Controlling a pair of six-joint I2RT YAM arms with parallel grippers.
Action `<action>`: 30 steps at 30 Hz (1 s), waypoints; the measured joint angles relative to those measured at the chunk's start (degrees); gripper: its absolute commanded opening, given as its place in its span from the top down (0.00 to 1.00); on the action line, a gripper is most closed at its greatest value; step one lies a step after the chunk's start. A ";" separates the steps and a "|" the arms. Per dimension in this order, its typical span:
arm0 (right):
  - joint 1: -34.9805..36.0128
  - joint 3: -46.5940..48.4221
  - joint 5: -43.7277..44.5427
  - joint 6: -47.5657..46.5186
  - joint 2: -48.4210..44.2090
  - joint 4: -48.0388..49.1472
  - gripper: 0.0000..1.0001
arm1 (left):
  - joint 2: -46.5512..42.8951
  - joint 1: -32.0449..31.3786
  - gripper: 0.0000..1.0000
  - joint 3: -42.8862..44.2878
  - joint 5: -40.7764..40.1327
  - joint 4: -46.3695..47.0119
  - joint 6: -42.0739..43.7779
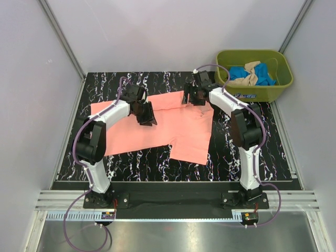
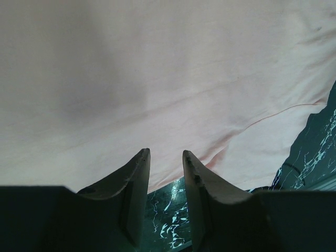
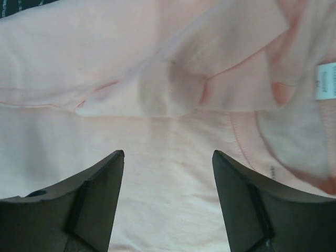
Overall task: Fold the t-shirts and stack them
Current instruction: Fold the tshirt
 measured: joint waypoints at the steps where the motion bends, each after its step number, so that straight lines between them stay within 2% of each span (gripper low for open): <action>1: -0.20 -0.85 -1.92 0.55 -0.09 1.16 0.22 | 0.00 0.09 0.64 0.02 0.04 0.00 0.04; 9: -3.63 -2.19 -12.00 4.55 2.43 9.77 0.21 | -0.42 1.51 0.64 -0.24 0.44 -0.07 0.24; 14: -5.05 -0.11 -15.69 6.93 6.95 11.96 0.23 | -1.18 2.64 0.64 -0.57 0.66 -0.11 0.26; 24: -5.03 -0.31 -21.09 13.27 8.85 18.47 0.29 | -1.18 4.20 0.64 -0.52 0.87 -0.68 0.48; 28: -5.03 -0.37 -23.41 17.03 9.66 22.60 0.33 | -1.18 4.33 0.64 -0.48 0.96 -1.22 0.55; 30: -5.03 -0.61 -24.63 19.54 10.32 24.76 0.39 | -1.18 4.44 0.64 -0.48 1.09 -1.25 0.61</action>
